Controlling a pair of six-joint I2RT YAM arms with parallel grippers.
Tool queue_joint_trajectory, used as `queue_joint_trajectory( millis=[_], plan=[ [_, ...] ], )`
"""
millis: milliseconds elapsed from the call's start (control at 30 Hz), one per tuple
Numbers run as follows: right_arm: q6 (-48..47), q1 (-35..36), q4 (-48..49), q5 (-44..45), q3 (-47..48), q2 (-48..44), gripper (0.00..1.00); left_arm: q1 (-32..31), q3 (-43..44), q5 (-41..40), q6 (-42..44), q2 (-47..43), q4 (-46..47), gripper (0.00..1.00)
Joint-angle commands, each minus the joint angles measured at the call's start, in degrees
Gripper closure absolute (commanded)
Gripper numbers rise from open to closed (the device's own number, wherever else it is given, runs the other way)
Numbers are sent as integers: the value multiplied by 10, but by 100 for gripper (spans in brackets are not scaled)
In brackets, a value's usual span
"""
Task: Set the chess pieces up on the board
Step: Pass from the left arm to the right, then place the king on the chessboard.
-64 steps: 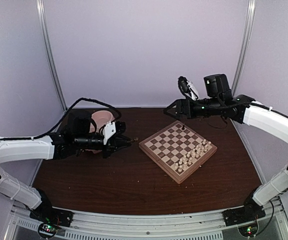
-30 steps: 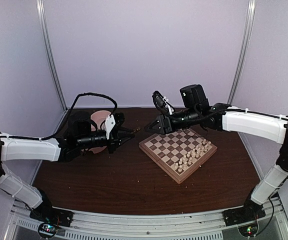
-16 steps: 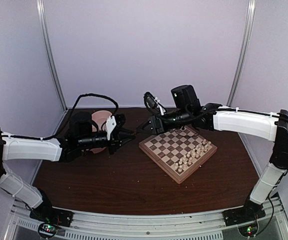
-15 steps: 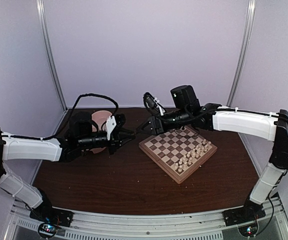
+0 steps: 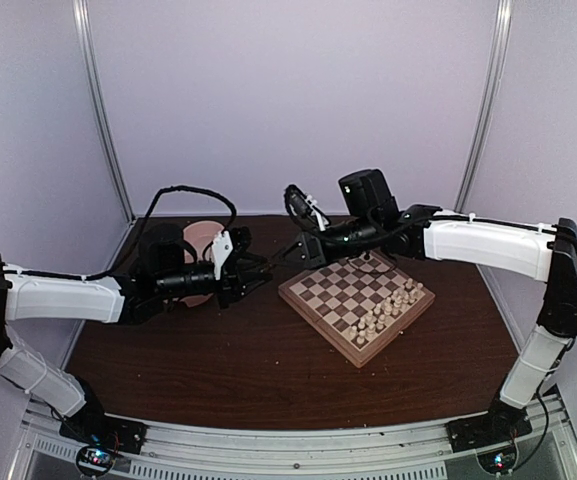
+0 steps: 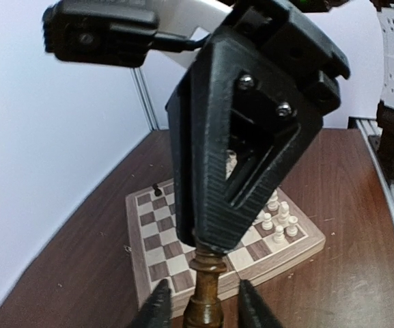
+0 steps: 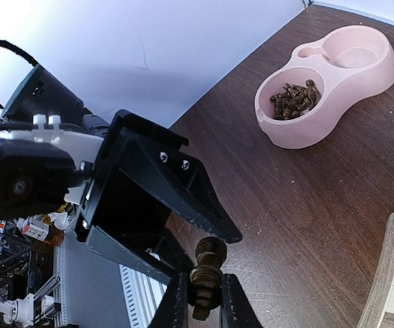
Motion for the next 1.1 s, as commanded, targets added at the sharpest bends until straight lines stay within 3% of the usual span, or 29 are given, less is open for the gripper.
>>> queue_joint_trajectory(
  millis=[0,100,200,300,733,1067],
  plan=[
    [-24,-12,-43,48,19,-9,100,-2,-16,-5,-12,-8,76,54],
    [-54,-41,-108,98,28,-13,100,-1,-34,-22,-21,-19,91,35],
    [-93,-68,-184,183,48,-11,100,-2,-39,-36,-25,-29,78,23],
    [-122,-94,-235,279,65,1,100,-2,-40,-49,-33,-37,64,3],
    [-173,-122,-274,488,151,95,100,-1,-21,-177,-142,-53,10,2],
    [-199,-147,-249,563,218,184,100,-1,27,-213,-155,-39,-100,2]
  ],
)
